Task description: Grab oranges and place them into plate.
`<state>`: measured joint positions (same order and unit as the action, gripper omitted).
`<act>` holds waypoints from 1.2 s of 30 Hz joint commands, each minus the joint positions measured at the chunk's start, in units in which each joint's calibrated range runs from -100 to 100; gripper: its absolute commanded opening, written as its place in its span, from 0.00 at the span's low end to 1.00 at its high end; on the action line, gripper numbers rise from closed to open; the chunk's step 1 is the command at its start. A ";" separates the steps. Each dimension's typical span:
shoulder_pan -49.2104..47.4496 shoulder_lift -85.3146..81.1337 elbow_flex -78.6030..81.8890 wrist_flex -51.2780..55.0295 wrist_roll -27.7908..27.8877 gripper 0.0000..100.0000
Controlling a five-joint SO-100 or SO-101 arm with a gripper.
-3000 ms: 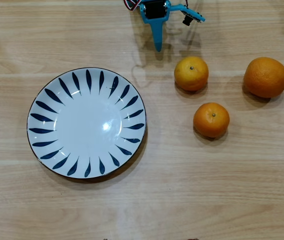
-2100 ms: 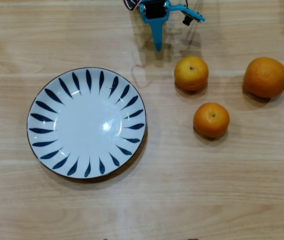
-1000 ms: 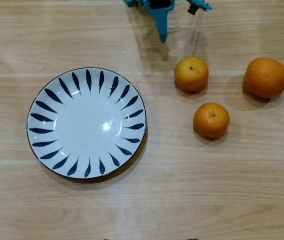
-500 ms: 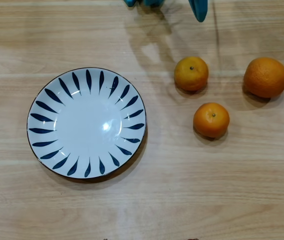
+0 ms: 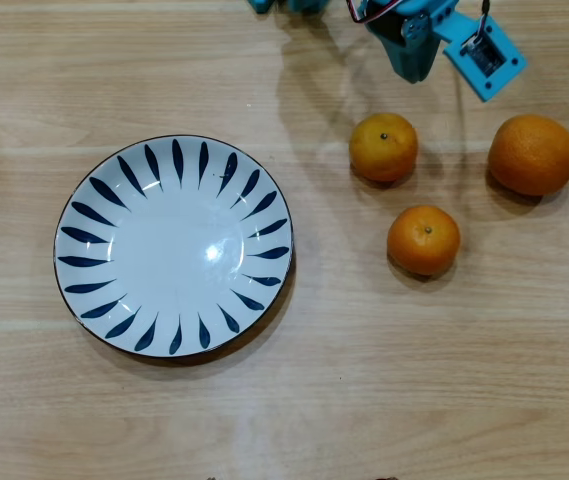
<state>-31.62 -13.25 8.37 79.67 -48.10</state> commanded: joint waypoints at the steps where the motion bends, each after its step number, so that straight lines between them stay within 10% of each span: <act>1: 0.00 0.23 -2.89 0.22 -3.55 0.03; 7: 0.41 0.65 -2.62 0.22 -5.96 0.06; 14: -0.80 0.90 -2.62 -0.04 -6.63 0.32; 36: -0.80 7.50 22.55 -32.27 -10.08 0.33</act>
<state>-32.46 -5.80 30.85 48.84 -57.59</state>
